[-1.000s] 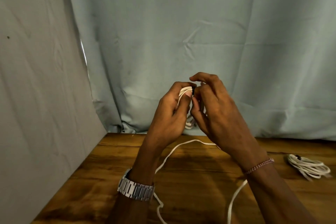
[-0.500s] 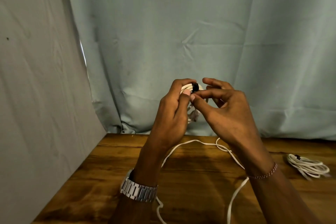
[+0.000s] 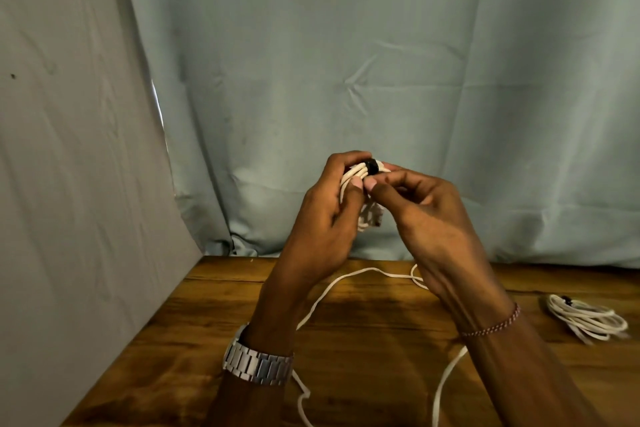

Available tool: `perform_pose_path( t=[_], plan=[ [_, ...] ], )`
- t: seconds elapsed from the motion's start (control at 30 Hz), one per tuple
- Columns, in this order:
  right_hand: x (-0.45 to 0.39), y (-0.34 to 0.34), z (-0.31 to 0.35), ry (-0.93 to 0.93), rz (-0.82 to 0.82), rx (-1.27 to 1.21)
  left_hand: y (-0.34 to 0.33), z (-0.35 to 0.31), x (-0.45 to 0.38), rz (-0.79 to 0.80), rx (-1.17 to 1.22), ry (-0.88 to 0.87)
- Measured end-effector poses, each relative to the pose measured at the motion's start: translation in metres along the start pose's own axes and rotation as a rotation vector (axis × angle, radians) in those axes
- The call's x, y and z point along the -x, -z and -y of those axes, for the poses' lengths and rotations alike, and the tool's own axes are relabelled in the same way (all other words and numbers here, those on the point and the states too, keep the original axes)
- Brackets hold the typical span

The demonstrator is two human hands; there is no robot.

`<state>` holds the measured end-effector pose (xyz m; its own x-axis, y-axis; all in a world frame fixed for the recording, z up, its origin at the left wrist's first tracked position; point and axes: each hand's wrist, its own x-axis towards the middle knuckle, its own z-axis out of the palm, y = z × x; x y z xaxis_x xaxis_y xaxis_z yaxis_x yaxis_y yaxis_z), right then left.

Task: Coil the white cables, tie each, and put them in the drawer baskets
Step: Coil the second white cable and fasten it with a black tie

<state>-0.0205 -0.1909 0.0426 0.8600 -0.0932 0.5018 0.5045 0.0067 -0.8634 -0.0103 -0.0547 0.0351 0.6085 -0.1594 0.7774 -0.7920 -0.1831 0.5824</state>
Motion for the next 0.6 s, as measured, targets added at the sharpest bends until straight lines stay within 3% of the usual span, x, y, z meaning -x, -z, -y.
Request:
perform_pose_path(
  t=[0.23,0.6],
  plan=[
    [0.002,-0.001,-0.007,0.182,0.026,0.428,0.022,-0.002,-0.002,-0.013,-0.243,0.08],
    [0.006,-0.014,-0.018,0.327,-0.035,0.716,0.021,0.006,-0.002,0.033,-0.1,0.253]
  ],
)
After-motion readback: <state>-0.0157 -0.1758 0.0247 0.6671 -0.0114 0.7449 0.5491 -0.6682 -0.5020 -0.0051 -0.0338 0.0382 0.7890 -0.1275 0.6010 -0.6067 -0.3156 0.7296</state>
